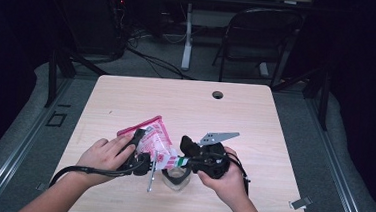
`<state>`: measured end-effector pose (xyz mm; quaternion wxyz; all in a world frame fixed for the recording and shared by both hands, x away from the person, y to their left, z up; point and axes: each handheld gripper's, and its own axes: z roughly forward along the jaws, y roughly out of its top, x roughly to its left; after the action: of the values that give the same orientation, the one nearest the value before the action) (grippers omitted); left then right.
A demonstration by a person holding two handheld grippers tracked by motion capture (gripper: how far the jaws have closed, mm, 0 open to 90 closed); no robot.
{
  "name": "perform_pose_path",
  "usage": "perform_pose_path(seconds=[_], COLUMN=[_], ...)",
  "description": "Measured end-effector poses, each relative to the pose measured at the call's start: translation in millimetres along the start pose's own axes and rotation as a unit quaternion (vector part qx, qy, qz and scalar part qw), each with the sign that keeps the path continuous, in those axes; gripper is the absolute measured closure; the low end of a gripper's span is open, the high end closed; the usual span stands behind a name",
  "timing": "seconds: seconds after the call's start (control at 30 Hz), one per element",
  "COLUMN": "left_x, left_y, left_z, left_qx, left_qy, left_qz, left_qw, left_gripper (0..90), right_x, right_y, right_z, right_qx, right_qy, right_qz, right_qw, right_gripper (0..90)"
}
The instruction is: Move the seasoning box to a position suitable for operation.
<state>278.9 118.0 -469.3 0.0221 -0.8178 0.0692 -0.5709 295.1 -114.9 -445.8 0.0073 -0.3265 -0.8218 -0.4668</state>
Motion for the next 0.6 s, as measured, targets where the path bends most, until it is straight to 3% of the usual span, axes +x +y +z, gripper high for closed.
perform_pose_path(seconds=[0.5,0.6], left_x=[-2.3,-4.0], left_y=[2.1,1.6], left_z=[-2.0,-1.2], left_qx=[0.007,0.005], left_qy=[0.02,0.019], left_qz=[0.022,0.016], left_qw=[0.9995,0.9997], left_gripper=[69.3,69.3], right_x=[-2.6,-4.1], right_y=[-3.5,-4.2], right_z=[2.0,2.8], right_qx=[-0.005,-0.003], right_qy=[0.003,0.004], right_qz=[0.006,0.007], right_qw=[1.0,1.0], right_gripper=[90.0,90.0])
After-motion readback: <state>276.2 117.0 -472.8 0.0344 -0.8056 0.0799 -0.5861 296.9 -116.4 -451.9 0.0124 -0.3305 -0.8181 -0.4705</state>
